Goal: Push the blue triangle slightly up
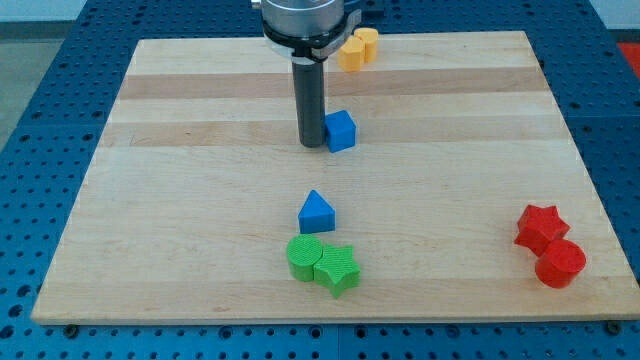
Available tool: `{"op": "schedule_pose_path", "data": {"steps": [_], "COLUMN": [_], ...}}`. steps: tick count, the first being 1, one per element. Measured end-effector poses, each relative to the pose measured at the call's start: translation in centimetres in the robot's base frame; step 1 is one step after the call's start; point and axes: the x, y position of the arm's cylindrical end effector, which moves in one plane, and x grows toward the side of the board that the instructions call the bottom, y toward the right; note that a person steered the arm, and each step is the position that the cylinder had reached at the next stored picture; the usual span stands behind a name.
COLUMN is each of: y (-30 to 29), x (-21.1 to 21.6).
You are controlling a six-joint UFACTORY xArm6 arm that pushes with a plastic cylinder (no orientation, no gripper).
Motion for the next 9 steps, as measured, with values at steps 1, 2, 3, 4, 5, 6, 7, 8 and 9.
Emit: {"op": "schedule_pose_path", "data": {"steps": [1, 2, 3, 4, 5, 6, 7, 8, 9], "y": [-0.5, -3.0, -5.4, -6.9, -6.9, -6.0, -3.4, -0.2, 2.4], "x": [1.5, 4.6, 6.2, 8.9, 11.6, 13.6, 13.6, 13.5, 12.6]}}
